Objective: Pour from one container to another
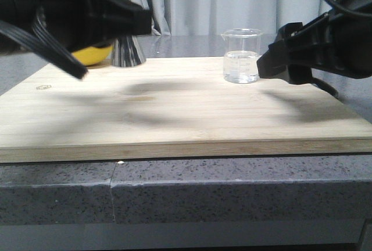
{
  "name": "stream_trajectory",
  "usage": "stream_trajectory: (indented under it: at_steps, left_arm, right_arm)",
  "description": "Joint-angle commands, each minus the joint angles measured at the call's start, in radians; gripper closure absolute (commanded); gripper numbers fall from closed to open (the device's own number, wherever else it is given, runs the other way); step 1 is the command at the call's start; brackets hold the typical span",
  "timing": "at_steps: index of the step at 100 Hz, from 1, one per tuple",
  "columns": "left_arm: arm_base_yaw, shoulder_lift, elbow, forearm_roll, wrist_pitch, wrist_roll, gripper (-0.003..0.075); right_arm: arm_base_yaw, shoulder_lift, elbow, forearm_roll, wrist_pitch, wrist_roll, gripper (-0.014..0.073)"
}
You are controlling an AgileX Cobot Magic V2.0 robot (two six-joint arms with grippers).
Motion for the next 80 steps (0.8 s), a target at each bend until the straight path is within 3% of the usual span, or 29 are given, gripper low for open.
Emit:
stream_trajectory:
  at_steps: [1, 80]
  left_arm:
    - [-0.009, -0.062, -0.032, -0.004, -0.061, -0.022, 0.0732]
    - [-0.009, -0.108, -0.051, 0.009, 0.056, -0.039, 0.0732]
  right_arm:
    - [0.001, -0.013, -0.024, -0.016, -0.109, -0.005, 0.0085]
    - [0.001, -0.013, -0.024, -0.108, -0.198, 0.049, 0.0085]
